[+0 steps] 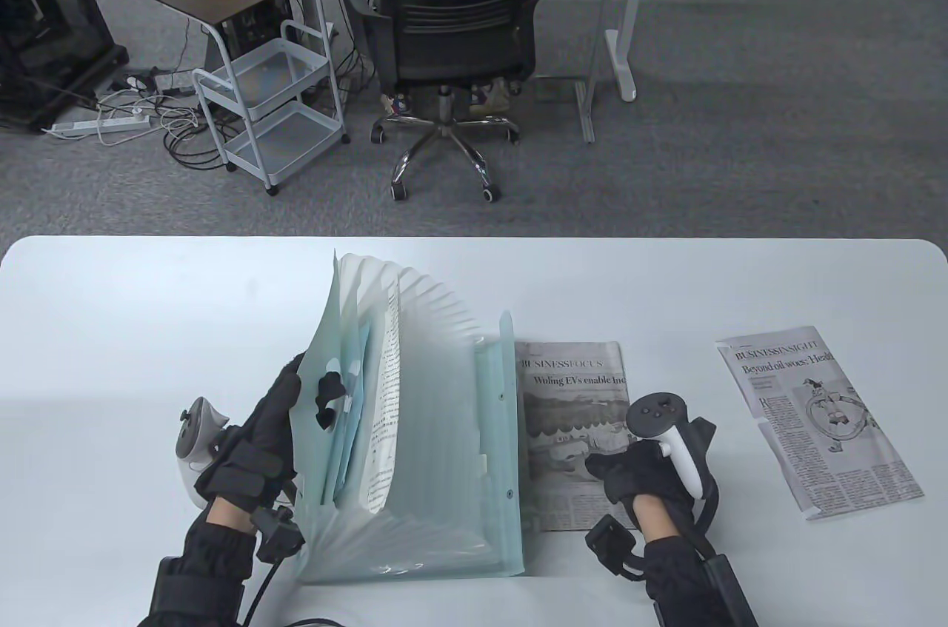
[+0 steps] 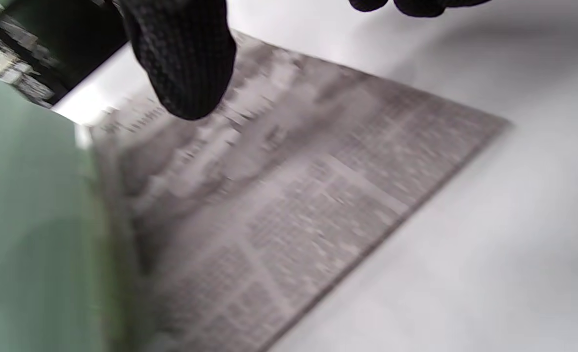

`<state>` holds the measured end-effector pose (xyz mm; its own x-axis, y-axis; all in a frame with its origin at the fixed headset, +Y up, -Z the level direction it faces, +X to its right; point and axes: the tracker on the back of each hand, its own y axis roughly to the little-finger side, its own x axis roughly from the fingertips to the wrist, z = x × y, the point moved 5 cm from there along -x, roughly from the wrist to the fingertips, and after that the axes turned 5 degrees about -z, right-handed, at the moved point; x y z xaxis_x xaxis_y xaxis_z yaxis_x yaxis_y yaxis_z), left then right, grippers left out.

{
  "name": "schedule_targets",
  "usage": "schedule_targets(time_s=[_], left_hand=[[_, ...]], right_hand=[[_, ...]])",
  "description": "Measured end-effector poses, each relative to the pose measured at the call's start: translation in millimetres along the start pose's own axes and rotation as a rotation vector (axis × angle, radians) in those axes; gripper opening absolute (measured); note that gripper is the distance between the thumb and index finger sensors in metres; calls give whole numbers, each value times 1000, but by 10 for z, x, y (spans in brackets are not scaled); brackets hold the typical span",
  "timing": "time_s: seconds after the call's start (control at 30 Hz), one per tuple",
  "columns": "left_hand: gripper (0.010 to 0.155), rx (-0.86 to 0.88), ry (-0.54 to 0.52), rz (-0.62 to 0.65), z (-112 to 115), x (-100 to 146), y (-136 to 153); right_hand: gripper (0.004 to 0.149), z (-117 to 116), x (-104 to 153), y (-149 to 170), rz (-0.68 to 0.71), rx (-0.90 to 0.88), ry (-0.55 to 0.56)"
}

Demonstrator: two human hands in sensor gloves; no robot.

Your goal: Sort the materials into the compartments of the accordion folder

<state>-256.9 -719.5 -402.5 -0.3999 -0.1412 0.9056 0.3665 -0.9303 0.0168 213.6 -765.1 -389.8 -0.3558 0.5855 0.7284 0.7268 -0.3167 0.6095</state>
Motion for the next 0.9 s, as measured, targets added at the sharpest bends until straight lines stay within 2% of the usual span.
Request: schedule_targets(time_s=[0.17,0.37,0.73,0.9], left_hand=[[71,-2,1,-2,0,-1,3],[71,-3,0,0,2,-2,3],[71,-7,-1,1,-2,-2,3],[71,-8,-1,1,-4,-2,4]], right_hand=[[96,-131,-74,25,-85,148,37],[95,-206,-79,-37,-120,217,88],[93,-193,-102,-52,-151,194,103],[94,-175,-149,-29,-167,165,70]])
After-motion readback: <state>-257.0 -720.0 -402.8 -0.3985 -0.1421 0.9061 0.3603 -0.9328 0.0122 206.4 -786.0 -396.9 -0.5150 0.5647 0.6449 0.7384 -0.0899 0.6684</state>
